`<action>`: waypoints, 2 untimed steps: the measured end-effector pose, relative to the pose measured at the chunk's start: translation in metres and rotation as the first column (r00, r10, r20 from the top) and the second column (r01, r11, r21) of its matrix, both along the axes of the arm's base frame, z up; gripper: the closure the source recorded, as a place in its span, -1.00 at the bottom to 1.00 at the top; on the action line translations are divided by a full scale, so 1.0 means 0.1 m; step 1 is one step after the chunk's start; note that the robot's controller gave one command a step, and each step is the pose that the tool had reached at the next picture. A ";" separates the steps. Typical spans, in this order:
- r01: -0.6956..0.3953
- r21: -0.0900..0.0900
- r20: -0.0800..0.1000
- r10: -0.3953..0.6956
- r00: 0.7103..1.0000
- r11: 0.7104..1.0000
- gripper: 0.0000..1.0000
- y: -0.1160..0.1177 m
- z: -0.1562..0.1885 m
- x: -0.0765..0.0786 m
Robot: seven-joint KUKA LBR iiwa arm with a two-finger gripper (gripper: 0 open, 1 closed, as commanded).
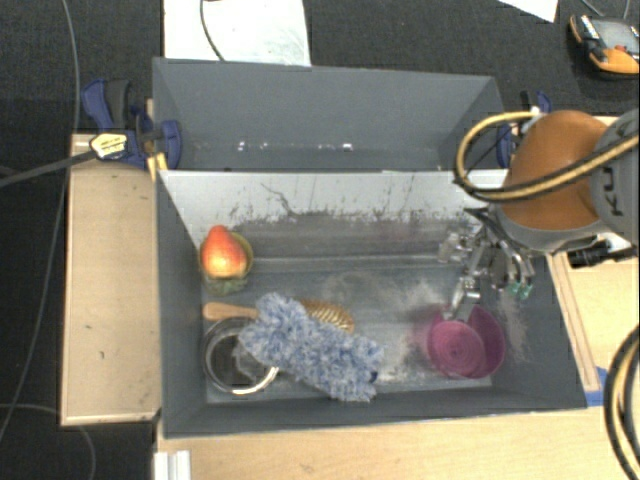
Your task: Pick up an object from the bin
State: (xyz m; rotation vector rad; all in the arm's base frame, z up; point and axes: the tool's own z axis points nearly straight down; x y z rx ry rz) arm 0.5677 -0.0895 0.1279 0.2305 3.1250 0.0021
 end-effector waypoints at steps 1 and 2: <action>-0.386 -0.001 -0.004 0.386 0.922 0.922 -1.00 -0.22 -0.60 -0.42; -0.500 -0.010 0.010 0.500 0.866 0.866 1.00 -0.37 -0.57 -0.12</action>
Offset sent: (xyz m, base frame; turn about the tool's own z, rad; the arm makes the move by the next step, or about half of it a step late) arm -0.0135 -0.0379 -0.0579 -0.5277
